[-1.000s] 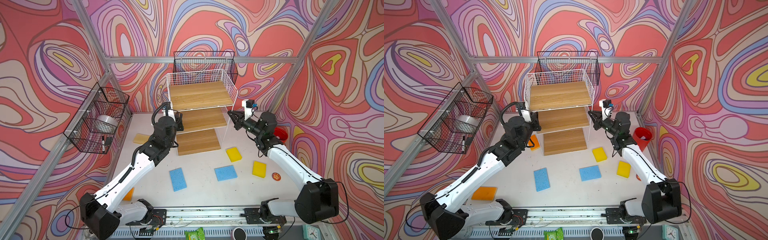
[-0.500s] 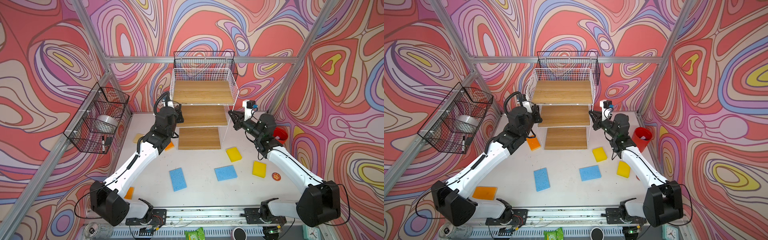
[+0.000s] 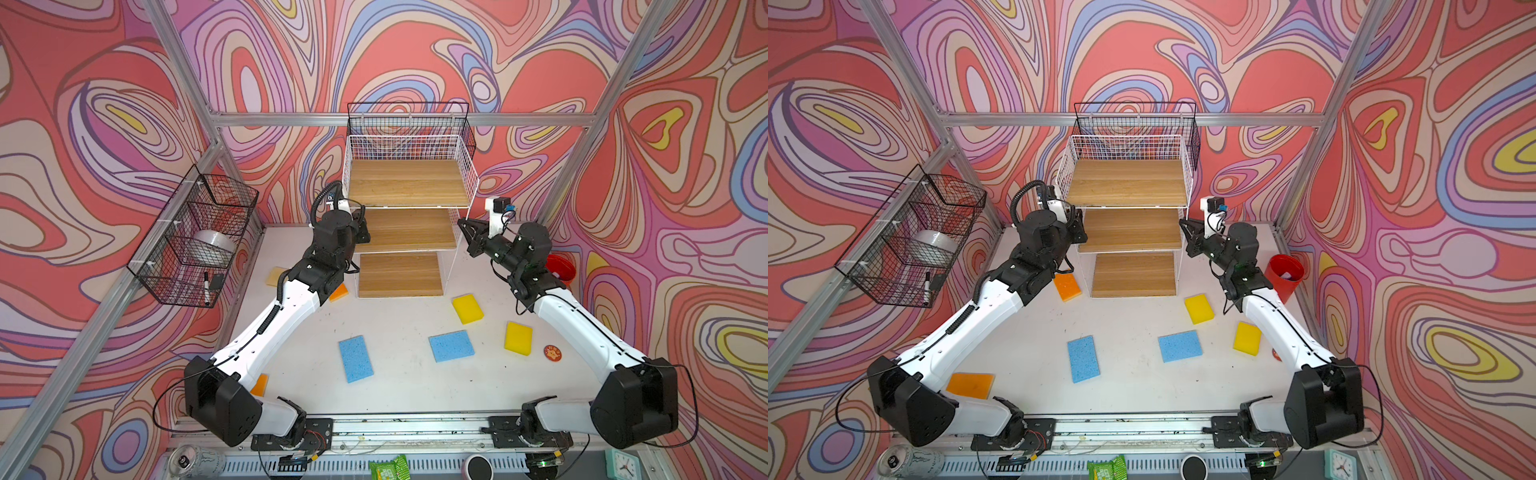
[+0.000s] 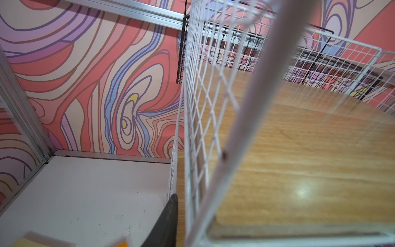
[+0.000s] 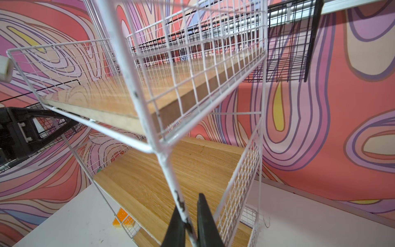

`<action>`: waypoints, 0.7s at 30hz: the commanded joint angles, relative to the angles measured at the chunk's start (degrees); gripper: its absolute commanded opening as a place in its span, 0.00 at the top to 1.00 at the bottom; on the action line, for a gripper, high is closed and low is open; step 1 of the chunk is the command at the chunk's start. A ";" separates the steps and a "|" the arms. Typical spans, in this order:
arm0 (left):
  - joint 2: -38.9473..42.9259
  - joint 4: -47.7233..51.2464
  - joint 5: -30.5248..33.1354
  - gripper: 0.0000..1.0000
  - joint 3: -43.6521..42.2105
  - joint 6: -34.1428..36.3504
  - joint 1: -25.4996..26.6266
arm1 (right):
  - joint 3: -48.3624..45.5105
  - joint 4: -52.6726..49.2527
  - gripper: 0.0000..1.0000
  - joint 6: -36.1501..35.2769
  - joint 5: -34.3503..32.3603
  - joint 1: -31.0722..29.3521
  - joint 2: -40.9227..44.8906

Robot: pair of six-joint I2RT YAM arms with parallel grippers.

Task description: Place and organize the cleaning sponges onto the shelf

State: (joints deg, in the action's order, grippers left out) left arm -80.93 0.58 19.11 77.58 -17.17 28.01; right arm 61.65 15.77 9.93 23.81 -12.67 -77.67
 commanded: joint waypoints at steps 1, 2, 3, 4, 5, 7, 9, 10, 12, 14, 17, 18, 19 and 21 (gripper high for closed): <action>-4.15 1.96 -4.96 0.64 2.70 0.72 -0.50 | 2.50 0.89 0.96 9.57 -3.93 0.10 -3.45; -4.24 2.22 -5.21 0.62 2.91 0.82 -0.44 | 2.60 0.76 0.93 9.60 -3.87 0.10 -3.51; -4.09 2.32 -5.48 0.59 2.95 0.82 -0.40 | 2.60 0.60 0.86 9.62 -3.86 0.09 -3.42; -3.86 2.39 -5.74 0.56 2.93 0.78 -0.40 | 2.52 0.49 0.80 9.66 -3.87 0.10 -3.32; -3.59 2.49 -6.05 0.52 2.77 0.69 -0.46 | 2.40 0.38 0.73 9.58 -4.04 0.10 -3.12; -2.89 2.84 -6.49 0.44 2.37 0.49 -0.40 | 2.06 0.31 0.62 9.40 -4.19 0.10 -2.52; -1.93 3.22 -6.87 0.39 1.81 0.30 -0.44 | 1.65 0.23 0.55 9.23 -4.35 0.10 -1.72; -1.51 3.37 -6.99 0.39 1.49 0.13 -0.50 | 1.55 0.15 0.55 9.14 -4.48 0.10 -1.49; -0.61 3.39 -7.08 0.38 0.87 0.02 -0.42 | 1.51 -0.03 0.54 9.13 -4.57 0.01 -0.80; 0.01 3.69 -6.99 0.38 0.73 0.03 -0.50 | 1.72 -0.38 0.54 9.21 -4.43 -0.05 -0.32; 0.80 4.10 -7.15 0.38 0.96 0.12 -0.35 | 2.24 -1.08 0.57 9.14 -4.35 -0.42 0.40; 0.98 4.28 -7.11 0.38 1.06 0.08 -0.47 | 2.38 -1.31 0.62 9.14 -4.23 -0.52 0.67; 1.16 4.37 -7.10 0.38 1.16 0.12 -0.46 | 2.54 -1.39 0.66 9.09 -4.22 -0.65 0.89; 1.46 4.55 -7.06 0.38 1.39 0.12 -0.40 | 2.93 -1.92 0.69 9.04 -4.13 -0.78 1.40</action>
State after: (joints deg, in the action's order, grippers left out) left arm -80.07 2.81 13.37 78.76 -16.78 28.03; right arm 62.98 14.68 18.81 20.34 -13.23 -78.24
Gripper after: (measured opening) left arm 0.619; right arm 0.319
